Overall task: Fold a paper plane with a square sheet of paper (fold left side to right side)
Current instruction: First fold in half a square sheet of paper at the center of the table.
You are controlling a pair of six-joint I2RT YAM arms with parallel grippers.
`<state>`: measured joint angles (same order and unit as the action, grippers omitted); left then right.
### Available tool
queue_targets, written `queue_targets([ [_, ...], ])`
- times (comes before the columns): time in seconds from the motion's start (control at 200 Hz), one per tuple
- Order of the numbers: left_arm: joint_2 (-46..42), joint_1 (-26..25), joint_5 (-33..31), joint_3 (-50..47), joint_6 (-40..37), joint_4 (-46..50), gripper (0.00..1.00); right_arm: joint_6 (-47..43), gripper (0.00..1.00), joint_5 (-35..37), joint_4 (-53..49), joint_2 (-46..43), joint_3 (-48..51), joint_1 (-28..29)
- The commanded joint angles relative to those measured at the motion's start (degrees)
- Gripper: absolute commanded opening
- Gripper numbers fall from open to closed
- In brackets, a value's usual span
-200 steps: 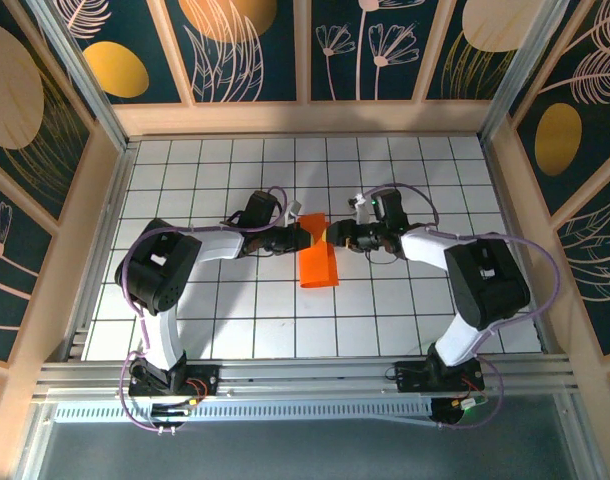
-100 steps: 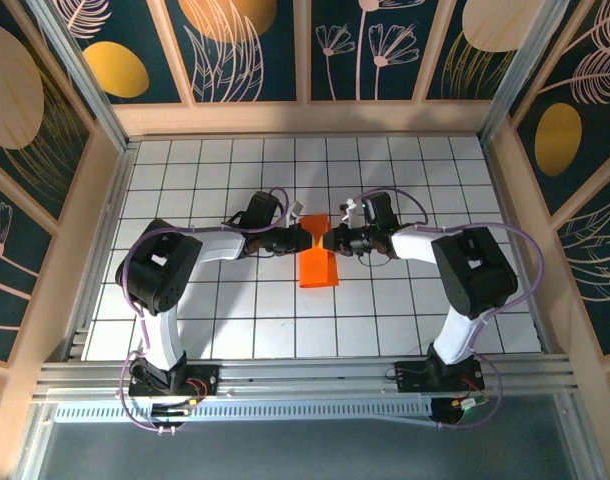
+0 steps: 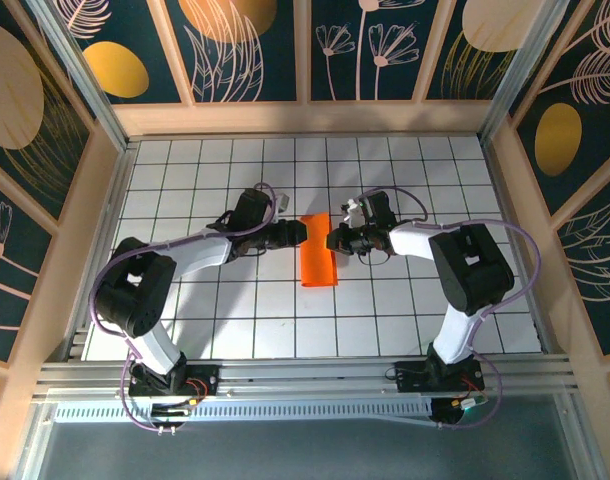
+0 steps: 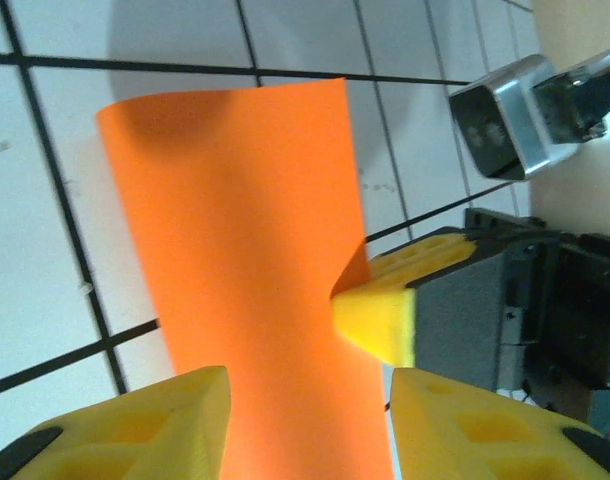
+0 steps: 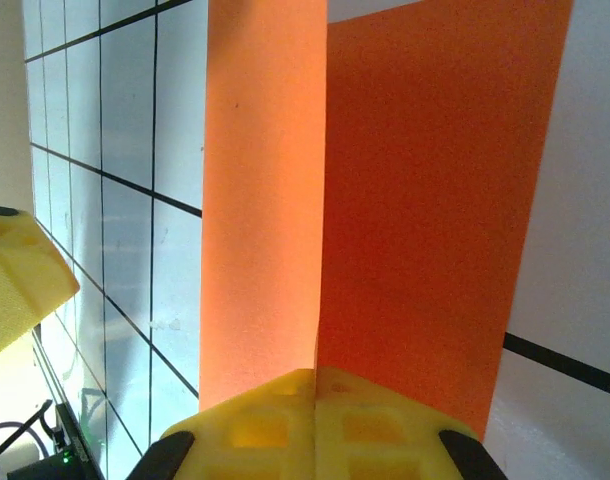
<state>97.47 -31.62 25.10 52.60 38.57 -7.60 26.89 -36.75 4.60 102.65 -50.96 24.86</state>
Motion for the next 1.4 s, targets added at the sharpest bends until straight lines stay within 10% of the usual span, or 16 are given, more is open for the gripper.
queue_targets([
  [0.0,0.02,-0.59,-2.17,-1.53,-0.59,3.11,0.50,-1.47,0.05,1.66,-1.88,1.03,-1.48,0.45],
  [0.951,11.40,-3.69,-2.59,4.34,-0.25,4.16,0.48,-2.12,0.06,2.39,-2.86,1.54,-1.78,0.58],
  [1.391,14.25,-4.42,-6.19,4.69,0.39,6.78,0.44,-2.51,0.33,7.67,-4.62,-2.79,-0.73,-0.20],
])
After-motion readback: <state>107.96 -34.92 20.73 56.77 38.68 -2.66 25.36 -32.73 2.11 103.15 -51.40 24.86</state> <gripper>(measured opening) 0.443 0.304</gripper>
